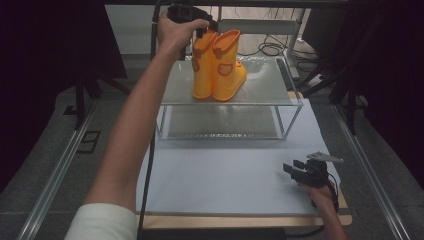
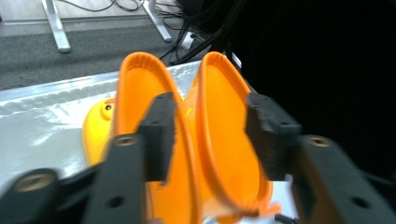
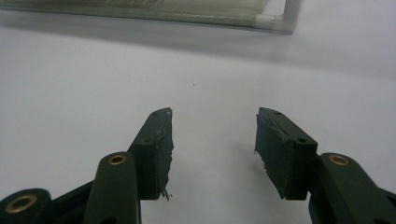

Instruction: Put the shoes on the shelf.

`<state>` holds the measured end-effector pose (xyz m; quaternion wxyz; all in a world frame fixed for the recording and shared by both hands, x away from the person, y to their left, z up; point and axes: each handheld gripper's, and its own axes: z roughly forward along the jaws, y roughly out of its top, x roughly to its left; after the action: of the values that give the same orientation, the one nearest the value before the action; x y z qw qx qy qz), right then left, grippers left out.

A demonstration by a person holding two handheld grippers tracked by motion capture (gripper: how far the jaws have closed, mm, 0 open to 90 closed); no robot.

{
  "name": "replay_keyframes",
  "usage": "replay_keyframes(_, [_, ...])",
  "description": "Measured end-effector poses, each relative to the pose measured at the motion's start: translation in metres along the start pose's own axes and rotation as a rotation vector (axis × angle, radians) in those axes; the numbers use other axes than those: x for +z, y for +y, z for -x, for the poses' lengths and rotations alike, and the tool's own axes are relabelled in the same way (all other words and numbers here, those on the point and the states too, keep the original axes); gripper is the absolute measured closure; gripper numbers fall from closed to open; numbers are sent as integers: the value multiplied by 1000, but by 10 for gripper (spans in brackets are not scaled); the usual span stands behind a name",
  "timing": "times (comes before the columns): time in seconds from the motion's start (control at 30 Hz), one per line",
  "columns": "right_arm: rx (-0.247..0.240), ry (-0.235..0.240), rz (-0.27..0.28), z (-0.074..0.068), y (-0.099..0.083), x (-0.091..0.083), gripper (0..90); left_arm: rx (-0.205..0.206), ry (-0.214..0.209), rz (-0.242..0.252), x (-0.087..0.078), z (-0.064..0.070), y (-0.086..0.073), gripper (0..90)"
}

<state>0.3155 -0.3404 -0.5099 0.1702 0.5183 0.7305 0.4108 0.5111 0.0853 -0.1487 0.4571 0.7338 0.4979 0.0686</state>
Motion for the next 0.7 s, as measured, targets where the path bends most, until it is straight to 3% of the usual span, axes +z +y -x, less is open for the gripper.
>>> replay_keyframes(0.1, [-6,-3,-3,0,0,1,464,25,-15,12,-18,-4,-11,768])
replay_keyframes(0.33, [-7,-15,4,-2,1,0,464,79,-30,17,-51,-14,-43,894])
replay_keyframes(0.5, [-14,-15,3,-3,1,1,463,99,-42,14,-69,-25,-65,900])
replay_keyframes(0.7, [-18,-15,-1,-4,1,2,463,94,-18,-9,-67,-40,-89,900])
